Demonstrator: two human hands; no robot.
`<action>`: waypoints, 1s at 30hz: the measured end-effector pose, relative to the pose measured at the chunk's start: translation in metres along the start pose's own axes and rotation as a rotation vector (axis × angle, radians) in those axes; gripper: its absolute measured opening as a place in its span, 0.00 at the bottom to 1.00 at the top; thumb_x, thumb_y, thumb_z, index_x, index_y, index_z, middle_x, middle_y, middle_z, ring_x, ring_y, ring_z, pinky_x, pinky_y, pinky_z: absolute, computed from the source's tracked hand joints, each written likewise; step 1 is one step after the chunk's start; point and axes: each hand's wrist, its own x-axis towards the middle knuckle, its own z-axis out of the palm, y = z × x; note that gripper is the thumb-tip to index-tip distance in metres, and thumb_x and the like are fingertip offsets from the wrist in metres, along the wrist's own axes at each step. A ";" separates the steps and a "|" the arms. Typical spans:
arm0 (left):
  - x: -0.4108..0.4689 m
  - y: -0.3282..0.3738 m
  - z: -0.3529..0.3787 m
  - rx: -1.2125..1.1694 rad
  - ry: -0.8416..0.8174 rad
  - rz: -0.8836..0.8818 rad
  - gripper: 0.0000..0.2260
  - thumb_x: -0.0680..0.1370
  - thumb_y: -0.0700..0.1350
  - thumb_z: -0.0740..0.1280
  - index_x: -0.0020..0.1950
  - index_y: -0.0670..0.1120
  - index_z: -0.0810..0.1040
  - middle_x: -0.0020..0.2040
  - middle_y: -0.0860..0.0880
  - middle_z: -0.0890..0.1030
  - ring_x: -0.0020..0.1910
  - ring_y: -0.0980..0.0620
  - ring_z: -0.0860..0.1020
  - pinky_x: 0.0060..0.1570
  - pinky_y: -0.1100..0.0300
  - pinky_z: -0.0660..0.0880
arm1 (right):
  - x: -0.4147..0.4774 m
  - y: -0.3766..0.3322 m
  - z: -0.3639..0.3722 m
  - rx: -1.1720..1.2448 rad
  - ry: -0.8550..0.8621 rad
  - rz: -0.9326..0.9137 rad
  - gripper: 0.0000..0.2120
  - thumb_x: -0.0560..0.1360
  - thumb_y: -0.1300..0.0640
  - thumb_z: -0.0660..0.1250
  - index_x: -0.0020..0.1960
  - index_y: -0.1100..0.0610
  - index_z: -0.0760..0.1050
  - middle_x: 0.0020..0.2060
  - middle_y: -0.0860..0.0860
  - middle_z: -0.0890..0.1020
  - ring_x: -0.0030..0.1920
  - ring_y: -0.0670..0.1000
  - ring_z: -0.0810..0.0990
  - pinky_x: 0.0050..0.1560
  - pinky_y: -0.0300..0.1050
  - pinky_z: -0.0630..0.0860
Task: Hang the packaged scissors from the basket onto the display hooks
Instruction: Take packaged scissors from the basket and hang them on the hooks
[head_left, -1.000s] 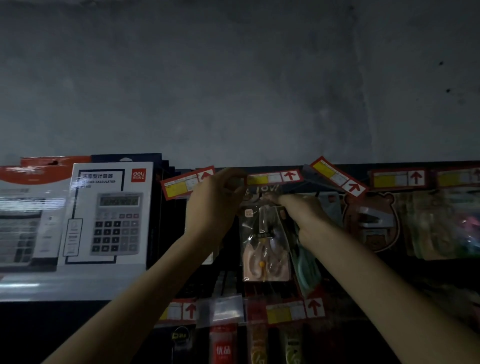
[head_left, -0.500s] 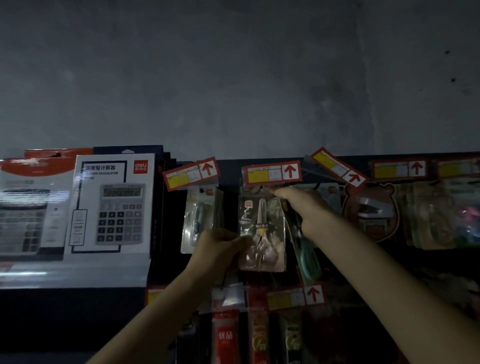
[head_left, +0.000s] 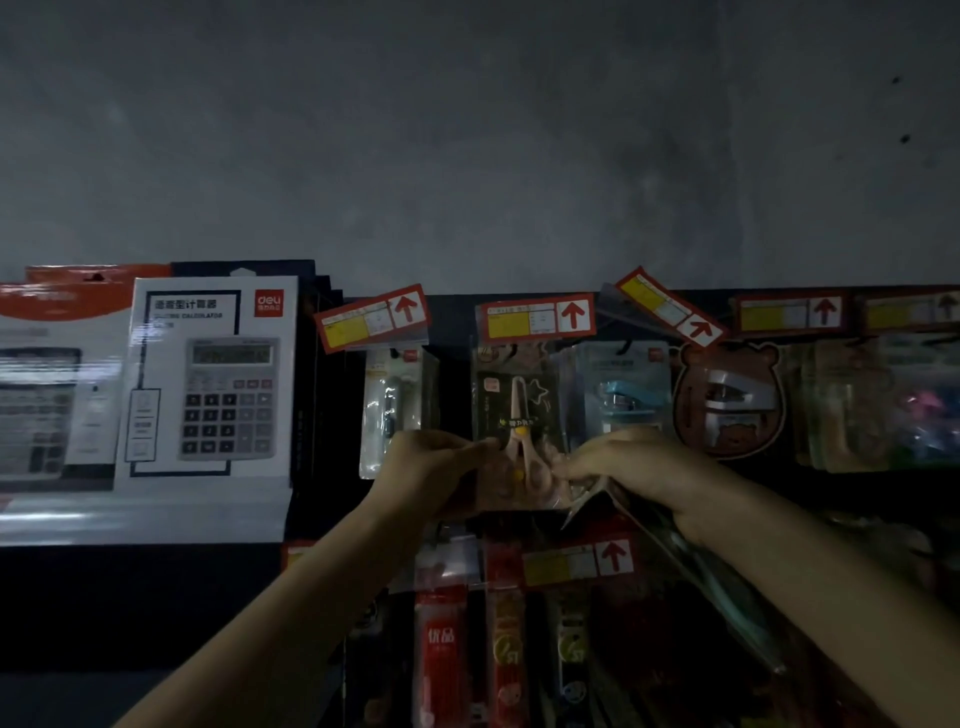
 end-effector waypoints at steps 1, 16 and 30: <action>-0.001 0.000 0.001 0.005 -0.001 0.010 0.12 0.76 0.46 0.75 0.49 0.36 0.84 0.47 0.35 0.85 0.41 0.42 0.84 0.38 0.53 0.83 | 0.000 0.000 0.001 0.005 0.012 -0.006 0.07 0.70 0.52 0.78 0.41 0.56 0.87 0.42 0.56 0.87 0.47 0.55 0.85 0.49 0.44 0.77; -0.007 -0.026 0.005 0.529 0.060 0.378 0.14 0.74 0.45 0.77 0.57 0.52 0.78 0.47 0.52 0.85 0.42 0.57 0.84 0.40 0.52 0.84 | 0.020 0.001 0.014 0.219 0.160 0.104 0.15 0.69 0.58 0.78 0.52 0.64 0.82 0.46 0.63 0.86 0.44 0.60 0.86 0.44 0.50 0.82; 0.028 -0.036 0.014 0.626 0.256 0.361 0.13 0.73 0.45 0.77 0.56 0.54 0.85 0.47 0.52 0.87 0.42 0.56 0.84 0.38 0.55 0.83 | 0.016 0.002 0.025 0.057 0.061 -0.006 0.14 0.75 0.59 0.74 0.57 0.66 0.83 0.54 0.63 0.84 0.38 0.50 0.77 0.37 0.39 0.71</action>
